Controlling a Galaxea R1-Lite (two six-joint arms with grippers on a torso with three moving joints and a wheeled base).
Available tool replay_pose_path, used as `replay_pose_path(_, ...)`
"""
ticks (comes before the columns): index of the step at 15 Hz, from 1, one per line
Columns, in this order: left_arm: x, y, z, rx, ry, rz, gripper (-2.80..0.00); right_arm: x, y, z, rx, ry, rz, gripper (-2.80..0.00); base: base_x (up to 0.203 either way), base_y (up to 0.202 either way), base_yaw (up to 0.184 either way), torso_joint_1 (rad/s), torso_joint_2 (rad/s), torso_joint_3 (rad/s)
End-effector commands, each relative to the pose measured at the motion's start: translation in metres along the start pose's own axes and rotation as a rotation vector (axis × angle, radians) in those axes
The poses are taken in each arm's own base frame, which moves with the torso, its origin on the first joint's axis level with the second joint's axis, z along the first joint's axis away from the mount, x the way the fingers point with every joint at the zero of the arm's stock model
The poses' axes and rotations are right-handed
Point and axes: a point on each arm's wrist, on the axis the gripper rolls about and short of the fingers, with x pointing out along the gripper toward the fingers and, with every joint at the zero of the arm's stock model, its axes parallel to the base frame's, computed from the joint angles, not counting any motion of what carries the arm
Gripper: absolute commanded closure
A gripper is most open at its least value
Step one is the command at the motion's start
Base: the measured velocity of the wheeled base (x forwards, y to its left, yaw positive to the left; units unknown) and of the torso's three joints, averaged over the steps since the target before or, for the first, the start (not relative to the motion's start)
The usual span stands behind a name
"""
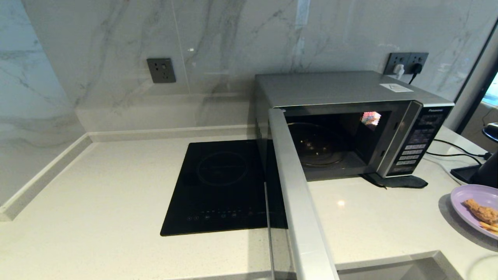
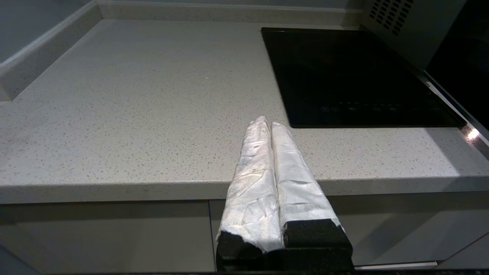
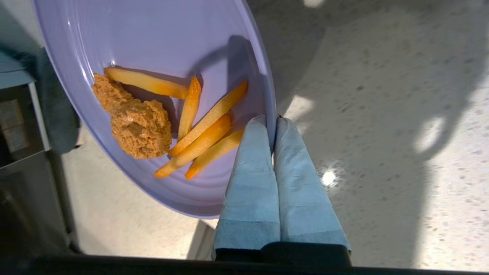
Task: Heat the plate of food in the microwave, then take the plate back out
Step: Put the plate in the microwave oven
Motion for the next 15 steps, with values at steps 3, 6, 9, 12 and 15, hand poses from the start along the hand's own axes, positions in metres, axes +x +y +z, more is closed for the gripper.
replay_pose_path(3, 0.000, 0.000, 0.000, -0.001, 0.001, 0.001, 0.00, -0.012, 0.004, -0.013, -0.004, 0.027, 0.088, 0.00, 0.000, 0.000, 0.000, 0.000, 0.00, 0.000)
replay_pose_path(6, 0.000, 0.000, 0.000, -0.001, 0.001, 0.001, 0.00, -0.032, 0.010, -0.031, -0.052, 0.077, 0.179, 0.00, 0.000, 0.000, 0.000, 0.000, 0.00, 0.000)
replay_pose_path(9, 0.000, 0.000, 0.000, -0.001, 0.001, 0.001, 0.00, -0.058, 0.018, -0.054, -0.112, 0.155, 0.240, 0.00, 0.000, 0.000, 0.000, 0.000, 0.00, 0.000)
replay_pose_path(12, 0.000, 0.000, 0.000, -0.001, 0.001, 0.001, 0.00, -0.072, 0.036, -0.079, -0.189, 0.252, 0.263, 0.00, 0.000, 0.000, 0.000, 0.000, 0.00, 0.000)
replay_pose_path(15, 0.000, 0.000, 0.000, -0.001, 0.001, 0.001, 0.00, -0.078, 0.059, -0.101, -0.285, 0.300, 0.283, 0.00, 0.000, 0.000, 0.000, 0.000, 0.00, 0.000)
